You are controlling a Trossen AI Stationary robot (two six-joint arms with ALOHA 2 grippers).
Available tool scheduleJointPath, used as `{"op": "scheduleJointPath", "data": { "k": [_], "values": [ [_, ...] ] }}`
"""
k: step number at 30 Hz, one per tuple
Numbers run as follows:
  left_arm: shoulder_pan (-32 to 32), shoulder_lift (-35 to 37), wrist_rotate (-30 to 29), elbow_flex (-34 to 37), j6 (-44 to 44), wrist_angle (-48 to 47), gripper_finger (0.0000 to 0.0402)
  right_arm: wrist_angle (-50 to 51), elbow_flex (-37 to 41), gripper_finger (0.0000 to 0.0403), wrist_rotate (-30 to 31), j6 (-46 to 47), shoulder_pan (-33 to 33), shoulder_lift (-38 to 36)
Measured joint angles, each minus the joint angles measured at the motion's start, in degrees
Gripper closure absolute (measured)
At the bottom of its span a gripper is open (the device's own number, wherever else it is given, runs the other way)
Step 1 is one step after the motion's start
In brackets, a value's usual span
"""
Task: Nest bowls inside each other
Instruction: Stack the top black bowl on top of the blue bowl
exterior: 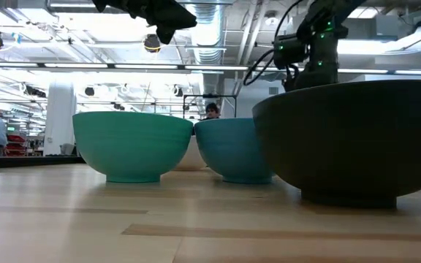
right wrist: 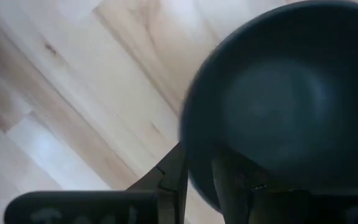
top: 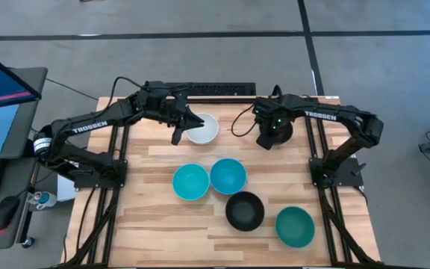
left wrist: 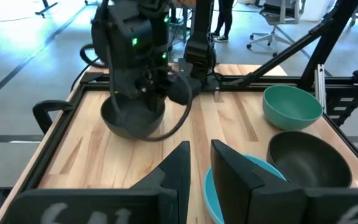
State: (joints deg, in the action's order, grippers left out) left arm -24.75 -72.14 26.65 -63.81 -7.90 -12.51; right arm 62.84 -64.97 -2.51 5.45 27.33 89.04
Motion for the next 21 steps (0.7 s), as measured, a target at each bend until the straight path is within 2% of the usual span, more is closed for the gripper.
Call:
{"op": "scheduleJointPath", "data": {
  "k": [11, 21],
  "values": [
    [-0.39, 0.0, -0.04, 0.0, -0.02, 0.0, 0.0347, -1.52, 0.0, 0.031, -0.66, -1.46, -0.77, 5.12],
    [-1.88, 0.0, -0.09, 0.0, 0.0, 0.0, 0.0347, -4.74, 0.0, 0.031, -0.29, -1.52, -0.18, 5.07]
  ]
}}
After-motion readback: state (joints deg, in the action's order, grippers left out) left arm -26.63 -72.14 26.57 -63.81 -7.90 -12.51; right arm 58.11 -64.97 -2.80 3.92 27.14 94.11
